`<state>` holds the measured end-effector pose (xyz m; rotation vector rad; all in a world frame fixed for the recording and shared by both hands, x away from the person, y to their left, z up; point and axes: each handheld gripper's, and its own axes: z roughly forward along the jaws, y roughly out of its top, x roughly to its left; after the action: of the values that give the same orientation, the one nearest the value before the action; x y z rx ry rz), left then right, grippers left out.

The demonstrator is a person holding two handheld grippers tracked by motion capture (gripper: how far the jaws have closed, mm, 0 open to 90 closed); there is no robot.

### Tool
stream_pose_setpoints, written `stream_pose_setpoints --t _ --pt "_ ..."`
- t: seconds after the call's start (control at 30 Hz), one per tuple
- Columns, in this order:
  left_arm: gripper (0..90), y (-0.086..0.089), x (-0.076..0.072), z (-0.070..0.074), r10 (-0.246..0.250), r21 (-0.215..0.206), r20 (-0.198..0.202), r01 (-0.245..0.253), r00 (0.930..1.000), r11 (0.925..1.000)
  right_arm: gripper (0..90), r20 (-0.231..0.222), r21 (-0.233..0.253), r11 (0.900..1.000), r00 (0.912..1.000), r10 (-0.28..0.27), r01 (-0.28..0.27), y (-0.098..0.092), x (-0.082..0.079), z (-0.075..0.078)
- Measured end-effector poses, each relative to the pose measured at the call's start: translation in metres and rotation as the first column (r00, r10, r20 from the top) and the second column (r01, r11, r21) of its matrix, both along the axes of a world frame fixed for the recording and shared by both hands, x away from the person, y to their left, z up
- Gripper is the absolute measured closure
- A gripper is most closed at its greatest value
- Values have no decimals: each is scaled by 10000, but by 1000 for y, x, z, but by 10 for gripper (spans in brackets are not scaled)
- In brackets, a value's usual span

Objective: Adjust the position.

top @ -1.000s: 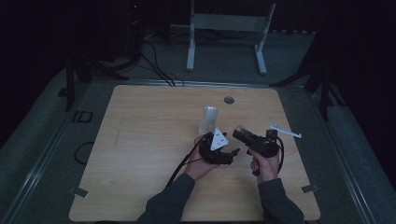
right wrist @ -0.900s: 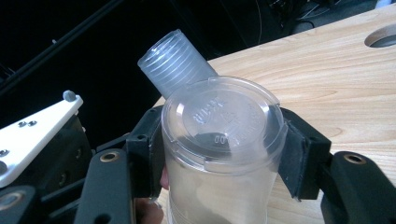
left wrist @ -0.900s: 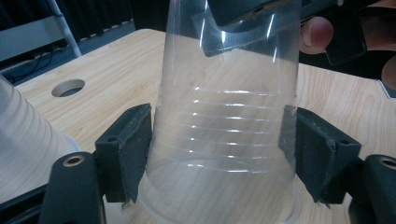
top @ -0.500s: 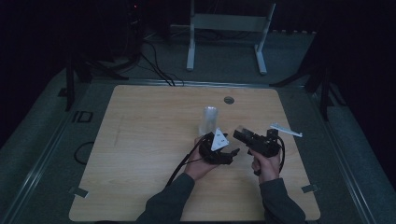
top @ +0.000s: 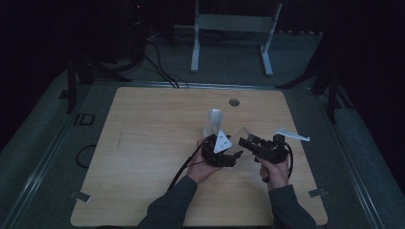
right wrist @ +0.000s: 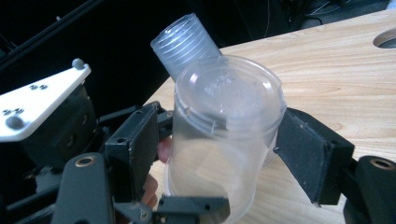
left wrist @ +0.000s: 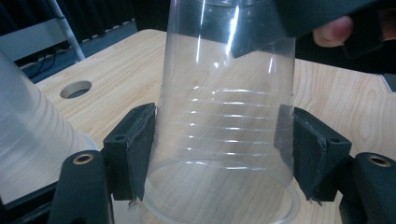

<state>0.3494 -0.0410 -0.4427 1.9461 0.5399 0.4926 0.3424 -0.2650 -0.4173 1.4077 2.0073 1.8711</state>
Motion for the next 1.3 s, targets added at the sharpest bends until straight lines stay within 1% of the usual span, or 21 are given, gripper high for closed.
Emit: stream_pose_setpoints --t 0.13,0.3,0.33,0.37,0.5,0.73,0.83,1.0,1.07,1.3 --pt "305 2 1 0 21 73 12 -21 10000 10000 300 -32 -108 9999 10000 42 -43 -3 -2 0" --pt "307 5 3 1 92 57 4 -92 10000 9999 315 -55 -177 9998 10000 73 -74 -8 -4 -2" --pt "307 7 4 2 116 81 25 -116 9999 9999 319 -47 -228 9997 10000 75 -77 -9 -4 -2" --pt "311 7 4 2 118 82 16 -118 9999 9999 327 8 -379 9992 9999 101 -101 -11 -6 -3" --pt "311 10 4 3 131 134 46 -132 9999 9998 340 -7 -525 9986 9999 114 -115 -14 -6 -4" --pt "312 12 2 5 0 214 111 -2 9999 9998 363 -96 -887 9960 9999 90 -98 -22 -6 -9" --pt "312 13 2 6 -25 227 98 23 9999 9997 367 -86 -1140 9935 10000 48 -58 -25 -7 -10" --pt "312 14 1 7 -163 316 108 160 9998 9994 378 -23 -1723 9850 10000 4 -8 -27 -8 -9" --pt "312 15 1 7 -204 297 36 203 9998 9994 380 24 -1945 9809 10000 3 2 -28 -8 -8" --pt "312 15 -1 8 -459 482 29 458 9989 9978 386 168 -2823 9593 9998 122 -70 -26 -9 -5"
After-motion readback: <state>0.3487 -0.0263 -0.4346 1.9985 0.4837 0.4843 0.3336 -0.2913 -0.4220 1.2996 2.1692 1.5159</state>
